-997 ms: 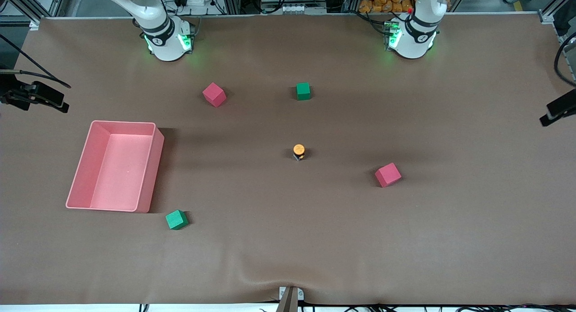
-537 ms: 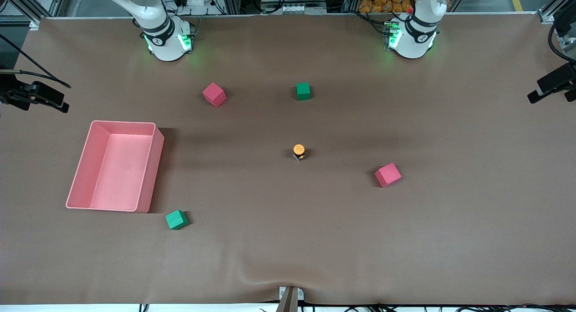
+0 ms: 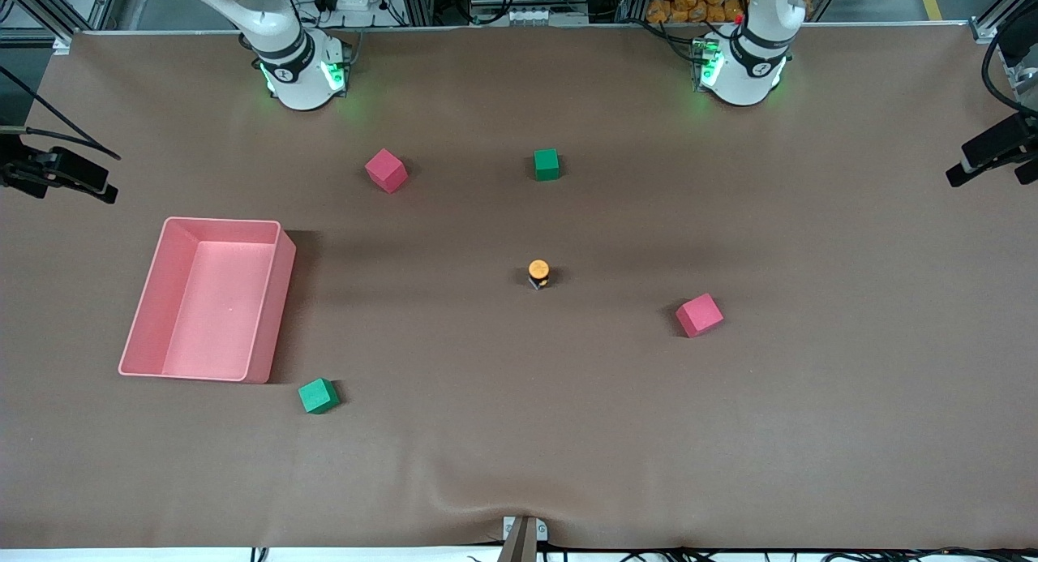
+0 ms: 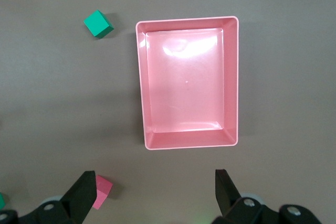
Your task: Place and upright button with both arms
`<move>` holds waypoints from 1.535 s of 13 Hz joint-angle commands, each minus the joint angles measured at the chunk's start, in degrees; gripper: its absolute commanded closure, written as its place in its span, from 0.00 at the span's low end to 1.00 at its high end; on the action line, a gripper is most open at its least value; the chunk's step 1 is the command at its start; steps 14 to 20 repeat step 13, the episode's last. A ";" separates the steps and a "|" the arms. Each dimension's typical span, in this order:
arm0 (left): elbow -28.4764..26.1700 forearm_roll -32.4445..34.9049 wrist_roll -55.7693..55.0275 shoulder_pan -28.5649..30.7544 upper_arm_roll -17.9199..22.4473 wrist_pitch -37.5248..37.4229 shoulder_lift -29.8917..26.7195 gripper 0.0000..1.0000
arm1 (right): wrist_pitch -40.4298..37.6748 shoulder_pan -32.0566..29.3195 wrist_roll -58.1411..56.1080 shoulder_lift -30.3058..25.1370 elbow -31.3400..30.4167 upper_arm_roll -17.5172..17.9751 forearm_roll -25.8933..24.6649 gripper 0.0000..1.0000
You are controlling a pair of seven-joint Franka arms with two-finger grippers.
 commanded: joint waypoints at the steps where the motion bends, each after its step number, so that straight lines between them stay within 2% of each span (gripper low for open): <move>1: -0.12 4.57 -2.47 -0.27 -4.36 1.11 0.36 0.00 | -0.10 -0.44 0.70 -0.79 -0.60 0.53 -0.44 0.00; 20: 0.23 4.68 -3.37 -0.18 -4.64 1.02 1.15 0.00 | -0.19 -0.53 0.70 -0.79 -0.52 0.71 -0.44 0.00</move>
